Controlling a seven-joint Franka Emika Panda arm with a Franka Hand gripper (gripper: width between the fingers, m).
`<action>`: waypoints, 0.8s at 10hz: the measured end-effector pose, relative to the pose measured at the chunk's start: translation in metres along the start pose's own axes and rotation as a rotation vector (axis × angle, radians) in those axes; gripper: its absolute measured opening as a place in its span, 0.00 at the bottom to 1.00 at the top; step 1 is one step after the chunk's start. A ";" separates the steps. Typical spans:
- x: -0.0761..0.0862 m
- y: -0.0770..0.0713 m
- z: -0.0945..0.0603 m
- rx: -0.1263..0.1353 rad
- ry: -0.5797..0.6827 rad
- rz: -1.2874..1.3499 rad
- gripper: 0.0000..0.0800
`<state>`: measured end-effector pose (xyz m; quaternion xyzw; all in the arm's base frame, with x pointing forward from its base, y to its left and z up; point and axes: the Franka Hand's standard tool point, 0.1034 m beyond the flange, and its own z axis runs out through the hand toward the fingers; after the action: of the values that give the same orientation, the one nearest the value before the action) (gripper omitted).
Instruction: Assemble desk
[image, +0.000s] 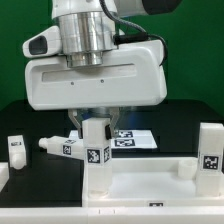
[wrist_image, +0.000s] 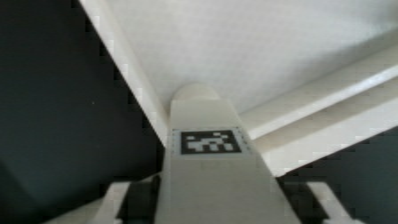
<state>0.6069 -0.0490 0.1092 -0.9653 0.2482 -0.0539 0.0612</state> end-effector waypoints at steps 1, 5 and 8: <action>0.001 -0.002 0.002 -0.002 -0.004 0.115 0.36; 0.013 -0.013 0.006 0.004 -0.056 0.845 0.36; 0.017 -0.017 0.007 0.024 -0.078 1.071 0.36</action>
Offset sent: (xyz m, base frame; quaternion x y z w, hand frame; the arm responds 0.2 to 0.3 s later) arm 0.0165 0.0021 -0.0071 -0.0154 -0.0694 0.4682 0.8807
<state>0.6302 -0.0418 0.1055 -0.7042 0.7026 0.0180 0.1005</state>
